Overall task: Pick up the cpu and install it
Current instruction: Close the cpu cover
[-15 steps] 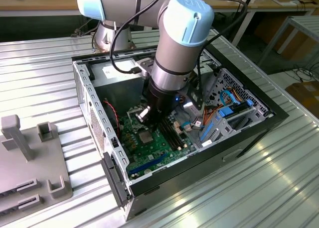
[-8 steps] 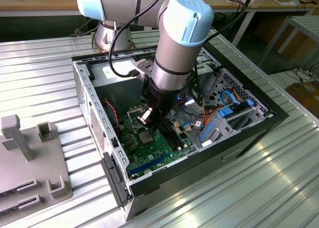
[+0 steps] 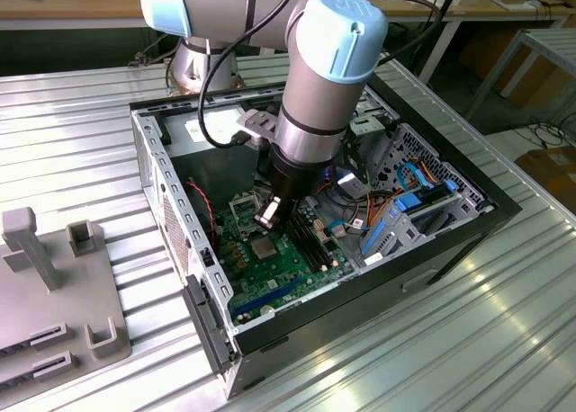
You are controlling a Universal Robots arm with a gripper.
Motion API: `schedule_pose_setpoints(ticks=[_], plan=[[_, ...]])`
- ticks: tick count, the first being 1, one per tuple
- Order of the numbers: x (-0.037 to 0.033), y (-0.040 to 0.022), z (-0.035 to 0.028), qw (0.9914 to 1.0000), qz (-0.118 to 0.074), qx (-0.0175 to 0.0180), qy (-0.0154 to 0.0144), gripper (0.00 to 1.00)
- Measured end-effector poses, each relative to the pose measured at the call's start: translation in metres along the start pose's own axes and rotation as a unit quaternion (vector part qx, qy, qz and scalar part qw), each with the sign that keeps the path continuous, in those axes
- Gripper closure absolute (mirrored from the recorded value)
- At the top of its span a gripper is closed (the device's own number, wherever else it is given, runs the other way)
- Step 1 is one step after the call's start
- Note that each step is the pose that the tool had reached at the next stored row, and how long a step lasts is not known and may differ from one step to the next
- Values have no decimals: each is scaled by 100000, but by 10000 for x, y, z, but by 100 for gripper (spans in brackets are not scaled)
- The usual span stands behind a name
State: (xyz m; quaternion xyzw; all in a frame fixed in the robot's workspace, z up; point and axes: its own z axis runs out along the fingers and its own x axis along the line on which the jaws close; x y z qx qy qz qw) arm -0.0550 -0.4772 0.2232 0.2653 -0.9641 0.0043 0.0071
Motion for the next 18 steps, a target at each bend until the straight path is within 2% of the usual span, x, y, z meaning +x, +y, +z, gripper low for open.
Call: schedule_pose_setpoints(ticks=[4, 8, 11, 13, 15, 18], plan=[[-102, -30, -1, 99999, -366, 3, -1, 89], [-156, -33, -2, 99994, -1101, 11, -6, 89], [-157, -34, -2, 99905, -4348, 69, -17, 89], [-157, -34, -2, 99796, -6383, 99, -25, 89], [-157, -34, -2, 99585, -9104, 143, -43, 89], [-157, -34, -2, 99270, -12056, 192, -53, 89]])
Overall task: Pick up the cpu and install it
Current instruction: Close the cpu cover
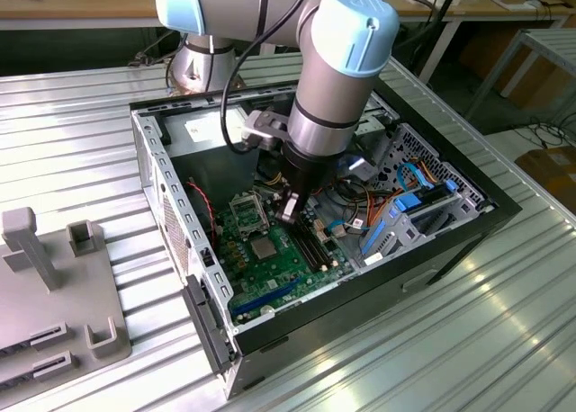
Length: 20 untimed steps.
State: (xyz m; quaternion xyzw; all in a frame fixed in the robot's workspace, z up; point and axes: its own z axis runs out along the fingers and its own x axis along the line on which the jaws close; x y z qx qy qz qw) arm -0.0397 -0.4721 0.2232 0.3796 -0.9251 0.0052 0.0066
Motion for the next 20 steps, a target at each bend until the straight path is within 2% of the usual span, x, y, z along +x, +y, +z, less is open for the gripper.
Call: schedule_pose_setpoints(ticks=[2, 4, 7, 10, 12, 13, 16, 20], plan=[[-16, -7, 0, 99984, -1768, 29, -11, 89], [-50, -1, -1, 99979, -2031, 39, -6, 89], [-172, 100, -3, 99978, -2111, 78, 40, 89], [-234, 126, -4, 99975, -2245, 81, 25, 89], [-243, 129, -5, 99943, -3381, 103, 34, 89], [-243, 129, -4, 99874, -5013, 129, 26, 89], [-249, 128, -3, 99730, -7338, 168, 10, 89], [-250, 128, -3, 99702, -7708, 174, 9, 89]])
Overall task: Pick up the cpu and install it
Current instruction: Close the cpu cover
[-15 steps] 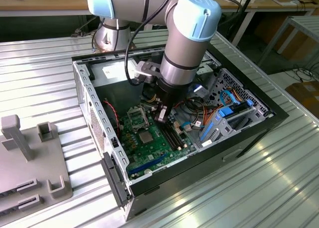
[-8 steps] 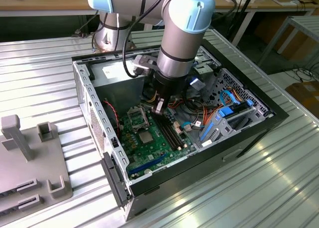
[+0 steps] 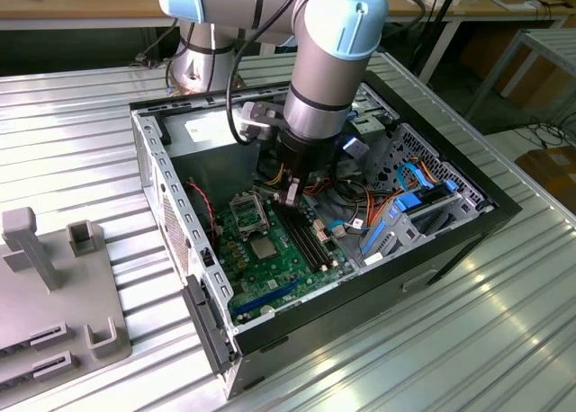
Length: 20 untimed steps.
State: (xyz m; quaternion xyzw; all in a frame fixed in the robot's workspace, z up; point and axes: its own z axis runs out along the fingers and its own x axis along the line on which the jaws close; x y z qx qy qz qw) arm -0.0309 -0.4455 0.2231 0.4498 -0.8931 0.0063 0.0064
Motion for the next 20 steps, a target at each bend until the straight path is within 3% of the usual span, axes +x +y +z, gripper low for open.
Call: schedule_pose_setpoints(ticks=[6, 9, 10, 11, 13, 14, 15, 18, 19, 20], plan=[[-19, 13, -1, 100000, -231, 6, 5, 89], [-144, 107, -1, 100000, -221, 3, -5, 89], [-154, 113, -1, 100000, -224, -35, -56, 89], [-156, 114, 0, 99999, -236, -235, -326, 89], [-155, 118, 2, 99986, -238, -981, -1336, 89], [-151, 124, 2, 99968, -231, -1502, -2046, 89], [-147, 128, 5, 99949, -234, -1878, -2553, 89], [-134, 139, 17, 99897, -265, -2685, -3647, 89], [-131, 139, 18, 99857, -261, -3167, -4304, 89], [-128, 138, 20, 99826, -257, -3488, -4740, 89]])
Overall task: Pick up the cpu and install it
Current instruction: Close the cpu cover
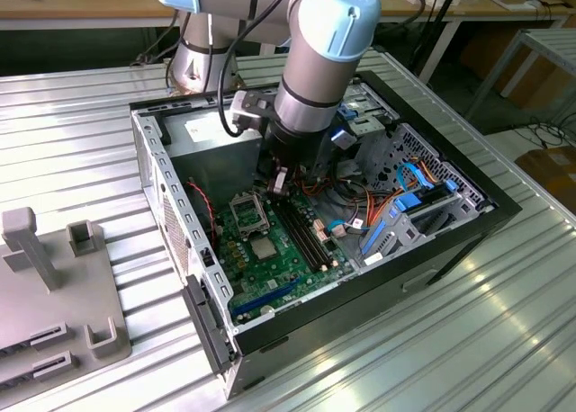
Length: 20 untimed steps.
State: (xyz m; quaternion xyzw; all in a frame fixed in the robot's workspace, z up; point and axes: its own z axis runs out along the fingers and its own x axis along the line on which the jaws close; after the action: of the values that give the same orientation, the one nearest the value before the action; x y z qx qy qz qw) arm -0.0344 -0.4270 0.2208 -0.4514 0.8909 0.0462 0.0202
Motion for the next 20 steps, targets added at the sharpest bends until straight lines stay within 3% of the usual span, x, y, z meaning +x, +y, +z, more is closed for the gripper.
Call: schedule_pose_setpoints(ticks=[1, 4, 5, 7, 8, 9, 20], plan=[[7, -5, 4, 99999, 1, -262, -357, 89], [45, -30, 29, 99996, -3, -531, -721, 89], [55, -36, 32, 99991, -5, -812, -1099, 89], [75, -48, 34, 99962, -16, -1624, -2206, 89], [85, -54, 36, 99949, -20, -1896, -2576, 89], [90, -55, 39, 99944, -17, -1977, -2699, 89], [99, -50, 72, 99943, -21, -1996, -2711, 89]])
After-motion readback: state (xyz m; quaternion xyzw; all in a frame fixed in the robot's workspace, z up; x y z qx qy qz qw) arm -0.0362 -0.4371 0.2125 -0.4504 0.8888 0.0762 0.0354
